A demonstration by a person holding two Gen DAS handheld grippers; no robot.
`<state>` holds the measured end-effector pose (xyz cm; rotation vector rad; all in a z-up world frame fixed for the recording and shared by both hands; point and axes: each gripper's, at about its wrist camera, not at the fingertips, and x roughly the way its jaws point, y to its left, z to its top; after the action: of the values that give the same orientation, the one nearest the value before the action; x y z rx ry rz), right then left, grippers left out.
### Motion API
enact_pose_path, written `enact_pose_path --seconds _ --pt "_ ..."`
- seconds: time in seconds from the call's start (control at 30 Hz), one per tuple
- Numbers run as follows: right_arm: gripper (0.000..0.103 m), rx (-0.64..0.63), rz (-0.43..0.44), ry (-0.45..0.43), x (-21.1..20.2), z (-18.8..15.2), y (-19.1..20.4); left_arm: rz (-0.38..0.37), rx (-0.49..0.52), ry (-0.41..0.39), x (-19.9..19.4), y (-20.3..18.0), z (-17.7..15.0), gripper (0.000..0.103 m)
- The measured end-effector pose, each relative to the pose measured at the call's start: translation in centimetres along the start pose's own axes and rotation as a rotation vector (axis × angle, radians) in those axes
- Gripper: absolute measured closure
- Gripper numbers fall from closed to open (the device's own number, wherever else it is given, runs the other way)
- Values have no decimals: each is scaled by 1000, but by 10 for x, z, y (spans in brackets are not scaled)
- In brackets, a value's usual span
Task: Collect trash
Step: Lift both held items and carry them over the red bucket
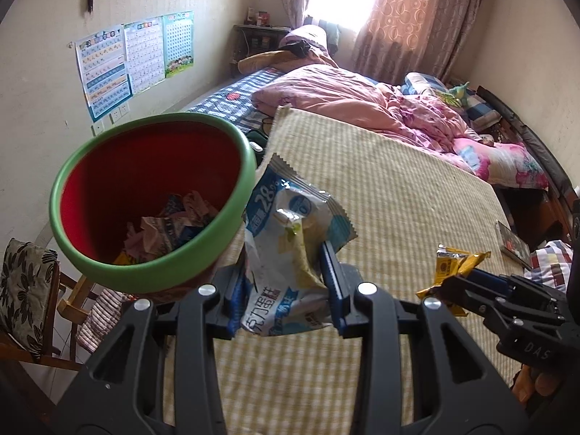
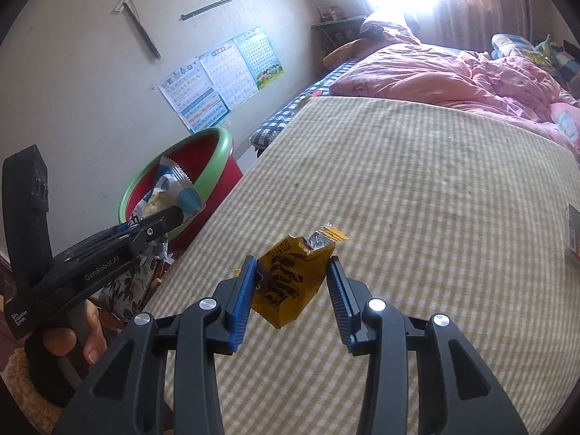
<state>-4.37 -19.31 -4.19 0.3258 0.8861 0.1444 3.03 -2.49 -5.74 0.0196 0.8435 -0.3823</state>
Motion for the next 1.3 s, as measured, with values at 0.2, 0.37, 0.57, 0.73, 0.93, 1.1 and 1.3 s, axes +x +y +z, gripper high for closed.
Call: enact_pose_path --seconds 0.2,0.37,0.57,0.73,0.93,1.1,1.3 --pt "64 -15 10 -7 11 10 15 15 -12 -14 -4 19 6 68" --pt "63 -15 14 -2 23 13 26 23 -23 -17 -4 36 10 68" --pt "63 -13 16 1 33 16 36 27 -25 -21 -4 51 16 68" --pt "63 -11 15 7 41 19 43 25 -30 -22 -4 64 18 68" --pt "63 -16 7 8 51 24 58 21 -38 -25 -5 77 18 68" --pt "63 -1 2 7 55 22 60 19 -30 -20 -5 82 18 68" --pt "63 11 -8 -6 57 23 65 11 -15 -22 -4 86 24 68"
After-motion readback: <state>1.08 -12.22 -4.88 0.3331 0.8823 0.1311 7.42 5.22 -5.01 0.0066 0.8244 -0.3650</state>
